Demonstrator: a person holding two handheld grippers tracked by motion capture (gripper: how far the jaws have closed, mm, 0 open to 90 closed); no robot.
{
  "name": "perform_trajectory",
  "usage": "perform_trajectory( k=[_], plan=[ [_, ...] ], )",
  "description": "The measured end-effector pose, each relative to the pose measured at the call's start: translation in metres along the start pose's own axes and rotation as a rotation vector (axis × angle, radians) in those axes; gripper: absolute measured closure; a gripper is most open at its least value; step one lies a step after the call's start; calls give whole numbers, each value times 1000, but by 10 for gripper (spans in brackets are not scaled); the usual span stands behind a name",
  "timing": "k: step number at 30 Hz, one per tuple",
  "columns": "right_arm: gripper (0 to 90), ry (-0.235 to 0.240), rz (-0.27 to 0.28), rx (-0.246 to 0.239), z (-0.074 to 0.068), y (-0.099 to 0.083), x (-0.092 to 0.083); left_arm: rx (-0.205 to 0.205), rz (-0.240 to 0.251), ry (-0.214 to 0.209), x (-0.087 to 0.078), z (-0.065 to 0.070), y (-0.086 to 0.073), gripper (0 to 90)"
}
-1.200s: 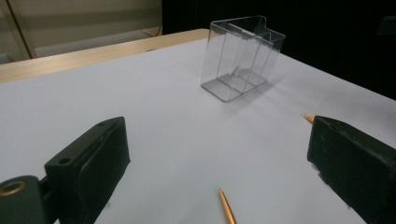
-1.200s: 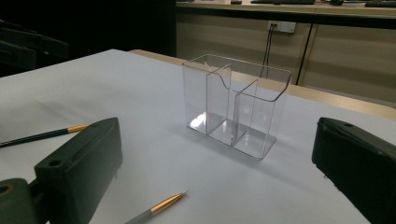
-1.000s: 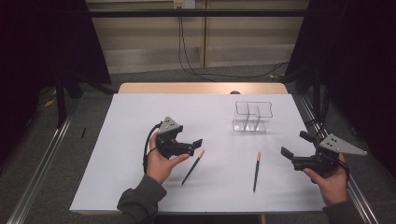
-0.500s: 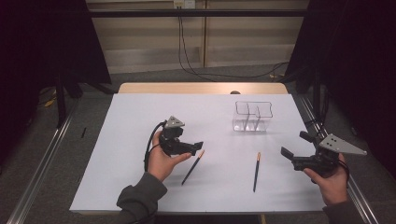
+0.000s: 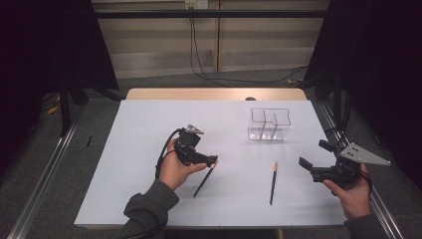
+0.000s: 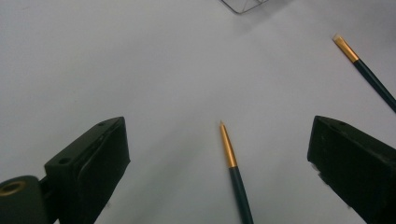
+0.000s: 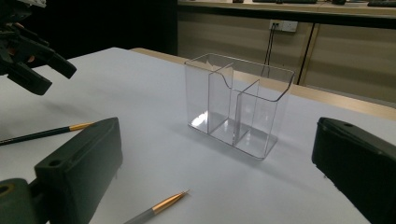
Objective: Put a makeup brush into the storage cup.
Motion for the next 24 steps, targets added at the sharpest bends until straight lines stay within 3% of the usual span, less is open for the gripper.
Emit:
perform_trajectory(
  k=[3,18,24],
  plan=[
    [15,-1,1,4,0,0,0,26,-34,9,1,0,-1,52],
    [15,7,-14,-6,-2,-1,1,66,-205,1,6,9,-7,53],
    [15,3,-10,-2,-1,-1,1,73,-243,9,9,13,-10,59]
  ],
)
Point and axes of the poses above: each handheld gripper's, and its own axes: x roughly forward along the jaws, y roughly out of its top, z roughly to its right, the point moved 10 cm from there along x, roughly forward along the jaws, and after that the axes turned 11 degrees about y, right-handed, at the moved point
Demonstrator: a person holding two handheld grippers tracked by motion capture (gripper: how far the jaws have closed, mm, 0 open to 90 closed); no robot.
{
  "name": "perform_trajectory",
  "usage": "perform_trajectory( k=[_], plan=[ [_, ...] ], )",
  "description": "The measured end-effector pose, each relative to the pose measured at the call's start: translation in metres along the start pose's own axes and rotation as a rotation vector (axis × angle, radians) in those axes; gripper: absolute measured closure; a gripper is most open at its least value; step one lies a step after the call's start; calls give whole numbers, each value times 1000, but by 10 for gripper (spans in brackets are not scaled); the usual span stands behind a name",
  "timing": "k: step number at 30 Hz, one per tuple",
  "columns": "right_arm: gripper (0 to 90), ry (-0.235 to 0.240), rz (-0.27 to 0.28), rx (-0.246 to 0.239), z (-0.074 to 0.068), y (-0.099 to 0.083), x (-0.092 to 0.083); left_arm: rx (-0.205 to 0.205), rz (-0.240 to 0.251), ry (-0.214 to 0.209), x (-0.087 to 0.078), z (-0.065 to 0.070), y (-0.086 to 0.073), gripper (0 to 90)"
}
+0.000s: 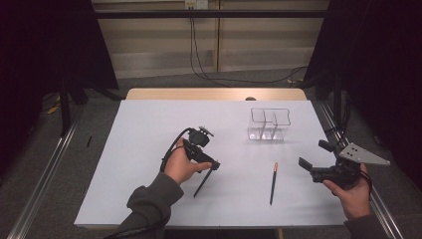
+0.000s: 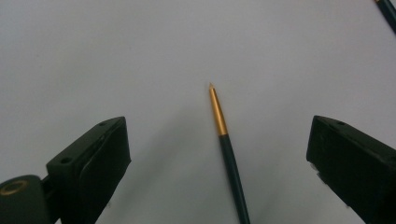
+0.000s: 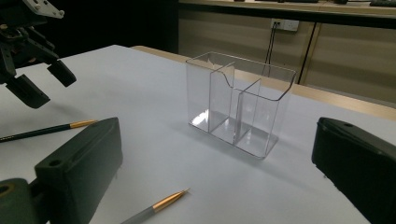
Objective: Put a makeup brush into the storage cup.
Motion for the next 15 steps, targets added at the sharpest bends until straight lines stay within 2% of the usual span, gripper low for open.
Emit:
perform_trajectory(
  k=[5,12,14,15],
  plan=[
    [15,2,4,-1,0,1,0,6,-34,-2,1,1,-2,77],
    [16,-4,2,-4,1,0,0,4,-34,-1,4,4,-3,116],
    [16,-5,2,-5,1,0,0,24,-39,3,4,4,-4,140],
    [16,-3,3,-4,1,0,0,17,-36,-2,5,5,-3,147]
  ],
)
Point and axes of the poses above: each handheld gripper's, and its own axes: x roughly forward along the jaws, y roughly out of its top, z roughly to its right, the point moved 10 cm from there along x, roughly forward along the jaws, and after that the axes turned 11 degrees about y, right-handed, at the moved point
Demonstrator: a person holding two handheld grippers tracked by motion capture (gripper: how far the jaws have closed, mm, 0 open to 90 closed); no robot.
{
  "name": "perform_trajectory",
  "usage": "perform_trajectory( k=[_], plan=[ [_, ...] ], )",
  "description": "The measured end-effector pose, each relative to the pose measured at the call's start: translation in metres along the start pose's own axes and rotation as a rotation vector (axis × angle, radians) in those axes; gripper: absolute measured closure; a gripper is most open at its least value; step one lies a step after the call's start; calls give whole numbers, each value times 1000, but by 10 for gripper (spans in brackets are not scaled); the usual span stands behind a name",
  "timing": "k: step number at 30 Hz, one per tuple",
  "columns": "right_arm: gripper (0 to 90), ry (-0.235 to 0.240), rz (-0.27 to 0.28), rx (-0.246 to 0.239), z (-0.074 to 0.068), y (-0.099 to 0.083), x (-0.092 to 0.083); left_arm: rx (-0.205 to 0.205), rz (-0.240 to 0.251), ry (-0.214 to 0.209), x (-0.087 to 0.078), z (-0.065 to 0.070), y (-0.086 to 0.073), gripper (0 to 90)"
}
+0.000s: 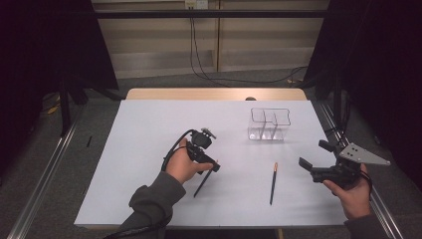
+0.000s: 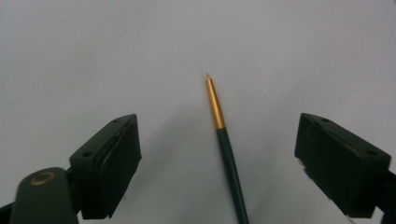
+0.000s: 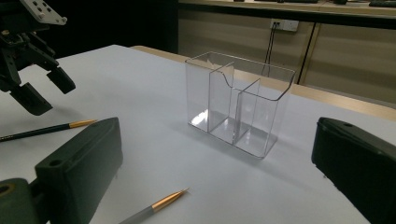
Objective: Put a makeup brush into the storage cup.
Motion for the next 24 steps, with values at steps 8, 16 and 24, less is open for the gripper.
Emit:
perform_trajectory(
  k=[8,16,24],
  plan=[
    [16,1,-1,8,-1,0,0,4,-27,-15,4,3,-2,233],
    [16,3,-5,-2,0,-1,0,-17,-61,-15,10,4,-5,332],
    [16,5,-1,1,-1,0,0,-32,-76,11,15,4,-4,445]
  ],
)
Point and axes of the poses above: each handheld gripper's, and its own axes: x roughly forward along the jaws, y roughly out of its top, z roughly to its right, the point moved 10 cm from there along x, roughly forward along the jaws, and after that the axes turned 11 degrees about y, right-handed, at the moved point
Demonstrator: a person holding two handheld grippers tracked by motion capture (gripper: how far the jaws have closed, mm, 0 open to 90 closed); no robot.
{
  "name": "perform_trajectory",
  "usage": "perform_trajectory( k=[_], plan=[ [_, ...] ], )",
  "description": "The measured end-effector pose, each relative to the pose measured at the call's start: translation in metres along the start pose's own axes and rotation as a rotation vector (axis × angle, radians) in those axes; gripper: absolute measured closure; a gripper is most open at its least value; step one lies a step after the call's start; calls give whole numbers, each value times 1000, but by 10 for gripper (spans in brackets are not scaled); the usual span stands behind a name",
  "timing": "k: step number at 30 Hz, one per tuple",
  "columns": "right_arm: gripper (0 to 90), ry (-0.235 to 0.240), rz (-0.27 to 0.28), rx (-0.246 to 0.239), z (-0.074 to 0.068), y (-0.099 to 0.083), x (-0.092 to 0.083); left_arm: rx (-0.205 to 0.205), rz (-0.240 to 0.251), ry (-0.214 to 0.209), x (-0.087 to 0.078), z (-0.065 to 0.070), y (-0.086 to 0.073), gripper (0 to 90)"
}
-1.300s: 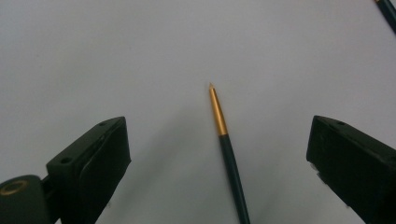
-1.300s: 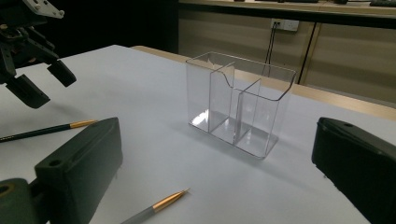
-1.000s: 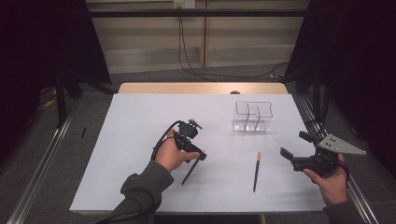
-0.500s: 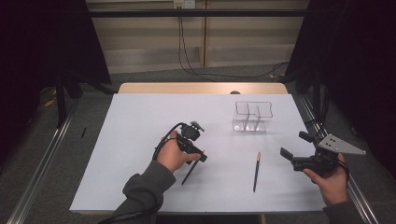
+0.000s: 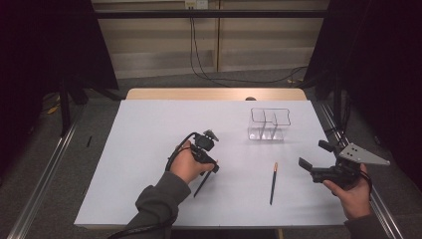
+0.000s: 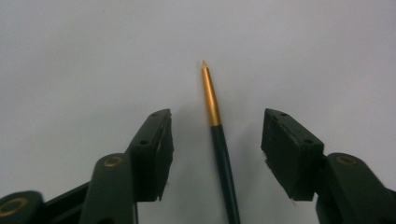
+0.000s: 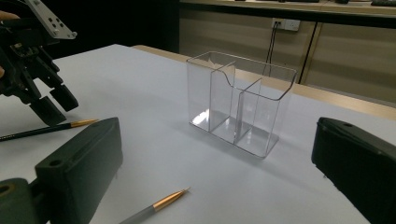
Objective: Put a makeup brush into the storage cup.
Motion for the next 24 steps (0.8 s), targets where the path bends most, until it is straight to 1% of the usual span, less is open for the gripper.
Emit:
perform_trajectory(
  k=[1,2,3,4,5,6,8,9,10,11,12,13,14,15,16,17,18,20,22,23,24],
  plan=[
    [16,2,-1,-1,0,0,0,-6,1,7,0,0,1,462],
    [16,2,-2,1,0,0,0,4,-4,7,1,-1,1,474],
    [16,-1,-2,-1,0,0,0,-8,-7,5,1,0,1,489],
    [16,-2,-1,-1,0,0,0,-4,-9,2,1,0,1,519],
    [16,2,-2,-1,0,0,0,-17,-19,0,2,1,1,538],
    [16,-3,2,2,0,0,0,-10,-24,-1,2,2,1,542],
    [16,-5,2,-3,1,0,-1,-17,-42,-4,4,3,0,572],
    [16,-8,1,-5,1,0,-1,-22,-41,-4,4,3,0,591],
    [16,-8,0,-3,1,0,-1,-15,-42,4,6,2,0,596],
    [16,-3,2,-2,1,0,-1,-15,-45,13,7,2,0,607],
    [16,-7,2,0,1,0,-1,-15,-45,16,8,1,0,610],
    [16,-6,3,-3,1,0,-1,-19,-45,10,9,2,0,616],
    [16,-5,1,-6,1,0,-1,-24,-53,11,10,3,0,625],
    [16,-3,4,-5,1,0,-1,-19,-53,13,11,3,0,637],
    [16,-6,2,-5,1,0,-1,-25,-60,11,11,4,0,639],
    [16,-5,3,-9,1,0,-1,-12,-67,9,12,4,-1,648],
    [16,-3,3,-6,1,0,-1,-21,-65,11,13,5,0,657],
    [15,-5,1,-6,1,0,-1,-15,-71,21,13,4,0,671],
    [16,-5,3,-6,1,0,-1,-24,-79,28,13,4,0,681],
    [16,-5,3,-7,1,0,-1,-18,-76,30,13,4,1,694],
    [16,-4,3,-6,1,0,-1,-24,-72,38,14,4,1,699]
  ],
)
Point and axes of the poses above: each handheld gripper's, and its own axes: x roughly forward along the jaws, y roughly out of its top, z roughly to its right, the point moved 10 cm from there along x, roughly forward along the jaws, and after that the axes turned 11 degrees about y, right-handed, at the moved point
